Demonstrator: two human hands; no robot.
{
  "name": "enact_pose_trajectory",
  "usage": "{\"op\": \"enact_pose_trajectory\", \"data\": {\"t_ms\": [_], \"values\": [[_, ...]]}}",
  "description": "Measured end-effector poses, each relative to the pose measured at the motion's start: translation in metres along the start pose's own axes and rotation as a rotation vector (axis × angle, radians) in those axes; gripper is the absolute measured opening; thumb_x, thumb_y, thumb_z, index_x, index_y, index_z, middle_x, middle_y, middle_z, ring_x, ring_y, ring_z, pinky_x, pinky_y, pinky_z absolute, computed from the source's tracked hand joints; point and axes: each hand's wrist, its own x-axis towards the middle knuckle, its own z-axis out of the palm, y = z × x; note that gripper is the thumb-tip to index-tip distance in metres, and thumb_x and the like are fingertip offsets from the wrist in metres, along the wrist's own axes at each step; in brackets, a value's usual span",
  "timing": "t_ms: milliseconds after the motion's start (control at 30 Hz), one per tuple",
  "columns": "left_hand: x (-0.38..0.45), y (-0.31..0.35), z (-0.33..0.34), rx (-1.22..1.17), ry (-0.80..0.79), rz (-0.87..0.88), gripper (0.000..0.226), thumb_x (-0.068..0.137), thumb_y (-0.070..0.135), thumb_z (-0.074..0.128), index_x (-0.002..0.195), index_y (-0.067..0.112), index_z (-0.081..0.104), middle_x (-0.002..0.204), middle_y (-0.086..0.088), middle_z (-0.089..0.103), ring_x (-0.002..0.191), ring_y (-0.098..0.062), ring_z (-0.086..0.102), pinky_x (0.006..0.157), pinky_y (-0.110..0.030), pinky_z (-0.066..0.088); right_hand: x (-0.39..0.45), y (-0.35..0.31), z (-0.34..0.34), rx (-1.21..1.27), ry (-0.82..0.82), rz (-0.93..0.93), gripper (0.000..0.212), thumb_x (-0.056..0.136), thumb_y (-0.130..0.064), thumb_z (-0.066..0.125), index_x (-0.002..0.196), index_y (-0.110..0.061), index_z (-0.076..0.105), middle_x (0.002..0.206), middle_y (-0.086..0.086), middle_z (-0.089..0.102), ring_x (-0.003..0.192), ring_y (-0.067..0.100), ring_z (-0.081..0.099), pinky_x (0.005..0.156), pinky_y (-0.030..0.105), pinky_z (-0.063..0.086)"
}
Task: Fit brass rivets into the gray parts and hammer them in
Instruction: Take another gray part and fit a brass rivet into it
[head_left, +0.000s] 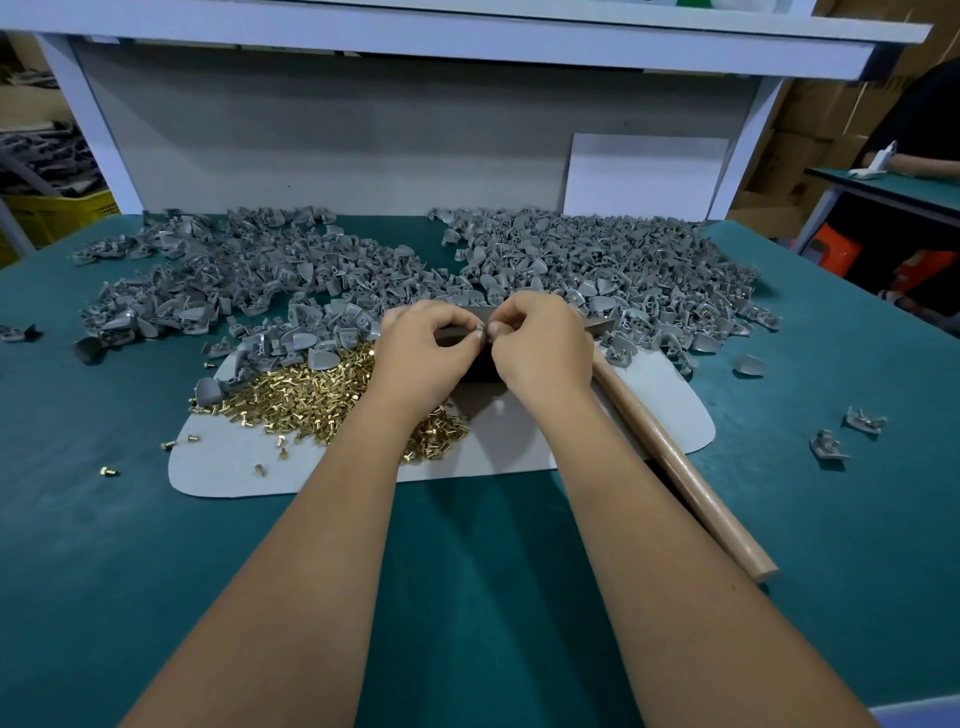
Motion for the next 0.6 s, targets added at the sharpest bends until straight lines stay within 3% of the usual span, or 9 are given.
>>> {"op": "enact_pose_trajectory", "data": {"t_ms": [267, 333, 433, 600], "values": [[0.000, -0.002, -0.001, -0.066, -0.009, -0.011, 0.018, 0.087, 0.021, 0.072, 0.080, 0.036, 0.067, 0.106, 0.003, 0.068, 0.120, -0.031, 0.052, 0.105, -0.047, 0.041, -0.003, 0.014, 0.006, 0.236, -0.018, -0.070, 0.015, 0.087, -0.020, 0.063, 0.078, -0.033, 0.063, 0.095, -0.009, 0.063, 0.105, 0.021, 0.054, 0.092, 0.045, 0.044], [0.000, -0.002, -0.001, -0.072, -0.010, -0.021, 0.013, 0.088, 0.021, 0.071, 0.083, 0.032, 0.069, 0.107, 0.003, 0.067, 0.121, -0.031, 0.051, 0.106, -0.047, 0.040, -0.003, 0.014, 0.005, 0.298, -0.022, -0.046, 0.012, 0.089, -0.024, 0.060, 0.093, -0.029, 0.070, 0.102, -0.009, 0.066, 0.108, 0.018, 0.055, 0.095, 0.043, 0.044], [0.001, -0.002, 0.000, -0.077, -0.009, -0.034, 0.009, 0.089, 0.022, 0.071, 0.085, 0.030, 0.070, 0.108, 0.004, 0.067, 0.122, -0.029, 0.051, 0.107, -0.047, 0.040, -0.002, 0.014, 0.001, 0.459, -0.009, 0.049, 0.025, 0.095, -0.025, 0.051, 0.113, -0.021, 0.068, 0.109, -0.004, 0.068, 0.106, 0.014, 0.058, 0.093, 0.035, 0.047], [0.001, -0.003, 0.000, -0.078, -0.008, -0.042, 0.009, 0.090, 0.024, 0.070, 0.086, 0.032, 0.069, 0.108, 0.006, 0.066, 0.123, -0.028, 0.050, 0.108, -0.047, 0.039, -0.003, 0.014, -0.001, 0.528, -0.018, 0.088, 0.022, 0.097, -0.021, 0.048, 0.099, -0.018, 0.070, 0.092, -0.004, 0.069, 0.093, 0.013, 0.061, 0.079, 0.028, 0.045]]}}
